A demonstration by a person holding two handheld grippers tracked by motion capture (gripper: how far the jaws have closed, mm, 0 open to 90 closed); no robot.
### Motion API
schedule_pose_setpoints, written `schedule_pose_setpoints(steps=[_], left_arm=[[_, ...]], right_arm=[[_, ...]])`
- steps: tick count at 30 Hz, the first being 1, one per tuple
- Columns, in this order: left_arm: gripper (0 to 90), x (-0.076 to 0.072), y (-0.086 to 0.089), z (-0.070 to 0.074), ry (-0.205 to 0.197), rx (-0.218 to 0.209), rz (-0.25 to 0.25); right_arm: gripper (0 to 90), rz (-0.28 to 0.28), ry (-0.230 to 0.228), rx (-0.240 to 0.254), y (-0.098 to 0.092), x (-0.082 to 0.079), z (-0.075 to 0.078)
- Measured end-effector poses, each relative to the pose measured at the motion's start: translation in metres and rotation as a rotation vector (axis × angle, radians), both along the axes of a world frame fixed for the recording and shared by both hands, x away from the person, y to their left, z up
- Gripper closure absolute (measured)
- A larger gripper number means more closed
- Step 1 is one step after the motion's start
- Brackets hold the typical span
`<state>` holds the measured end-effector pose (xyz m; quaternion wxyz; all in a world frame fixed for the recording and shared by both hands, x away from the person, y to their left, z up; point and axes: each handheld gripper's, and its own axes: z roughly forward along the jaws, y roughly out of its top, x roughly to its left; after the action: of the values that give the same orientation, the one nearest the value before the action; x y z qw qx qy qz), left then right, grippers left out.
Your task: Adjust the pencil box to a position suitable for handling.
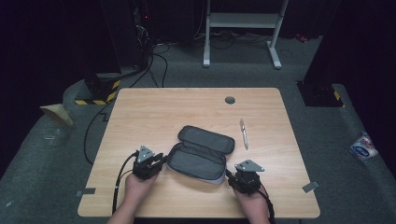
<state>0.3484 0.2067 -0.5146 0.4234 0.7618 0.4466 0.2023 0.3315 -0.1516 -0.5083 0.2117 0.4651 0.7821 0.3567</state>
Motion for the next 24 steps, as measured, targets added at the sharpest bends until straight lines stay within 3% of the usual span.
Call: schedule_pose_setpoints(steps=[1, 4, 7, 10, 13, 14, 24], left_arm=[[74.6, 0.000, 0.000, 0.000, 0.000, 0.000, 0.000], [74.8, -0.019, -0.015, -0.001, 0.020, 0.029, -0.082], [74.8, -0.023, -0.020, 0.002, 0.005, 0.025, -0.101], [74.9, -0.020, -0.022, 0.001, 0.000, 0.038, -0.079], [75.9, -0.013, -0.020, -0.004, 0.018, 0.060, -0.054], [75.9, -0.011, -0.022, -0.006, 0.032, 0.049, -0.051], [76.7, -0.017, -0.020, -0.006, 0.038, 0.054, -0.048]], right_arm=[[54.0, -0.010, 0.000, -0.001, -0.003, 0.001, -0.001], [53.9, -0.039, 0.001, -0.017, -0.015, 0.004, -0.003], [53.5, -0.068, 0.001, -0.026, -0.025, 0.007, -0.005], [53.2, -0.080, 0.001, -0.022, -0.030, 0.009, -0.005], [55.2, -0.074, -0.006, -0.010, -0.032, 0.010, -0.004], [55.8, -0.067, -0.005, -0.010, -0.031, 0.011, -0.004], [58.7, -0.044, 0.004, -0.027, -0.015, 0.024, -0.007]])
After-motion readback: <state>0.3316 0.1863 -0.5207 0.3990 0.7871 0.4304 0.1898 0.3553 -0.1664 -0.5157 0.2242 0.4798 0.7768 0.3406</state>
